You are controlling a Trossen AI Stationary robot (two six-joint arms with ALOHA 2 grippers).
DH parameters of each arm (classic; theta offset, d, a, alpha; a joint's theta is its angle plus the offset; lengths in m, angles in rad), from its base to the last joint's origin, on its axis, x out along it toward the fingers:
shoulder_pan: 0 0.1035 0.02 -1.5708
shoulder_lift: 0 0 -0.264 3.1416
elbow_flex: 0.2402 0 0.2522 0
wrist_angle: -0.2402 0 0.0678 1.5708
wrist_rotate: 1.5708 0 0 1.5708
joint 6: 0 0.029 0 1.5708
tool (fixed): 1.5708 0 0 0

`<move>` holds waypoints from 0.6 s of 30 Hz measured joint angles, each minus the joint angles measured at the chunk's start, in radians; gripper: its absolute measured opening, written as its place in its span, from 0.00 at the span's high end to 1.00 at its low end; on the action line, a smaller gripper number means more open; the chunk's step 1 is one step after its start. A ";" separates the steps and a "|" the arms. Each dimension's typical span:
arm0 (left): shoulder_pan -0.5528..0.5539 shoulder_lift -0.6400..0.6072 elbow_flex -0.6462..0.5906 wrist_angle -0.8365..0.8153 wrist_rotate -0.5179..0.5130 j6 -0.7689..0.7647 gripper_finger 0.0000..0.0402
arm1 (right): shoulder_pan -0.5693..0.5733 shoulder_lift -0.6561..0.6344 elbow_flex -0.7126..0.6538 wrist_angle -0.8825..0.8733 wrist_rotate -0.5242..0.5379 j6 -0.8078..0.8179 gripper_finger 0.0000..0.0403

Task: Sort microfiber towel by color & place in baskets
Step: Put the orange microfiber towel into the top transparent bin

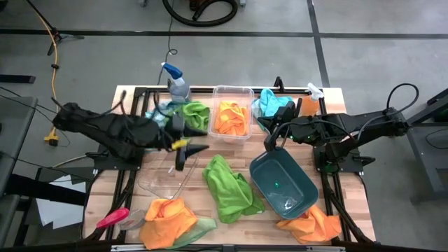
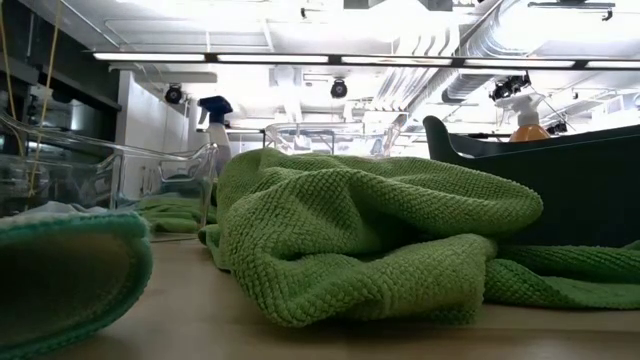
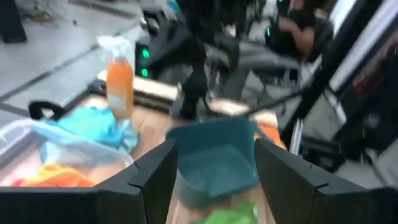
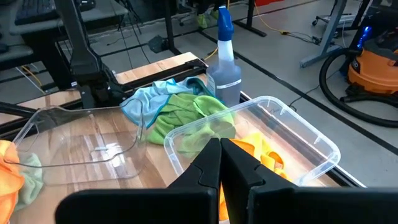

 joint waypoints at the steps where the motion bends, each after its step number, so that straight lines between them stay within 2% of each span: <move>1: -0.011 0.013 0.002 -0.027 0.016 -0.001 0.50 | 0.000 0.000 0.000 0.000 0.000 0.000 1.00; 4: -0.024 0.079 0.043 -0.169 0.181 -0.031 0.50 | 0.000 0.000 0.000 -0.001 0.000 0.000 1.00; 8: -0.034 0.205 0.134 -0.495 0.461 -0.070 0.50 | 0.000 0.000 0.000 -0.001 0.000 0.000 1.00; 11: -0.093 0.296 0.147 -0.705 0.622 -0.063 0.50 | 0.000 0.000 0.000 -0.001 0.000 0.000 1.00; 14: -0.181 0.365 0.129 -0.794 0.689 0.002 0.50 | 0.000 0.000 0.000 -0.010 0.000 0.000 1.00; 18: -0.281 0.424 0.096 -0.726 0.671 0.066 0.50 | 0.000 0.000 0.000 -0.022 0.000 0.000 1.00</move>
